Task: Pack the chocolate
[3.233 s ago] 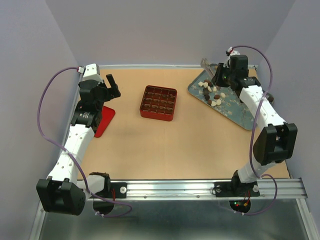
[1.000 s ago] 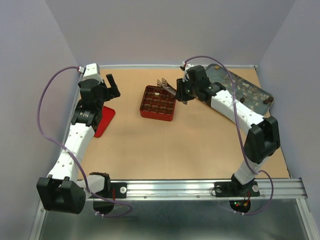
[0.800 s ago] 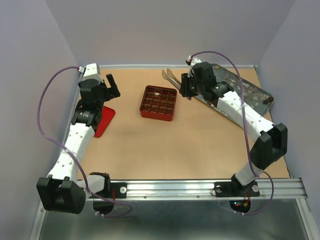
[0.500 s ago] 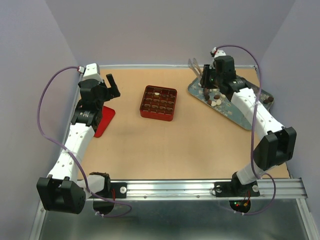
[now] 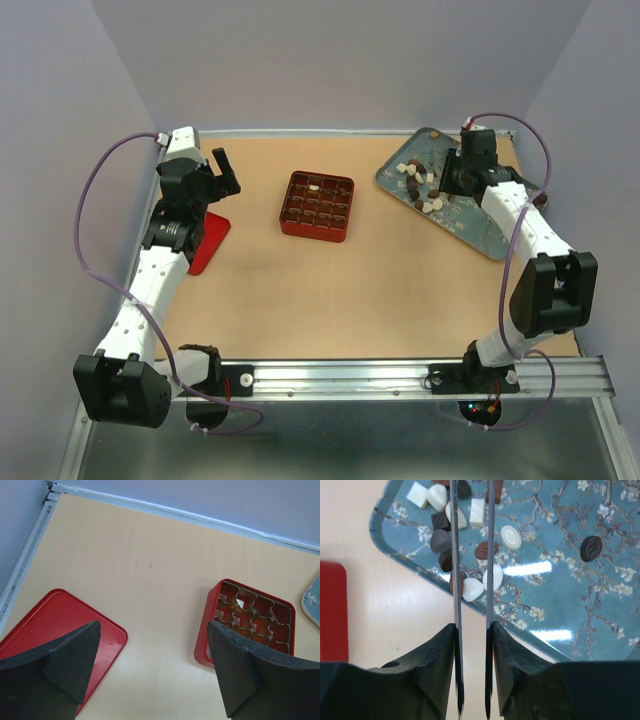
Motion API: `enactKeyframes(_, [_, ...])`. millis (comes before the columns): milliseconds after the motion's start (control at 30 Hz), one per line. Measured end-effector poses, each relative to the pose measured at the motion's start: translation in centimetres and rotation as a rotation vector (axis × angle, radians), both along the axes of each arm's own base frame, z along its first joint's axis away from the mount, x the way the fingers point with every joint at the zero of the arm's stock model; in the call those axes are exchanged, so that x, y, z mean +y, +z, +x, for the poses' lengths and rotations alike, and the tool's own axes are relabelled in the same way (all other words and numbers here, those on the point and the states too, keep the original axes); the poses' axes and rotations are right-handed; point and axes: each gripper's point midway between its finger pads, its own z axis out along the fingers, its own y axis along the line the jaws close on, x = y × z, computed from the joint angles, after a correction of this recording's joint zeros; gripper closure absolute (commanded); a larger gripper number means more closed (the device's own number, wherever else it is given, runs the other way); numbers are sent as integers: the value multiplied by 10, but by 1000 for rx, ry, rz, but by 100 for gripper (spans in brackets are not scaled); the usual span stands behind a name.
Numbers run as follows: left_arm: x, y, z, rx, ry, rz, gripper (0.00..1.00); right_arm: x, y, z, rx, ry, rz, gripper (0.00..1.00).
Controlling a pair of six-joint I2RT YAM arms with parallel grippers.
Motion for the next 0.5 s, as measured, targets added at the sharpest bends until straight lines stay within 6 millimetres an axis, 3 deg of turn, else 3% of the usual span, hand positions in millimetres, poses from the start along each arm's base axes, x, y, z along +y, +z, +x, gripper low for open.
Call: enactKeyframes(500, [0, 0, 0, 0, 0, 2, 1, -5, -16, -2, 43, -25, -29, 60])
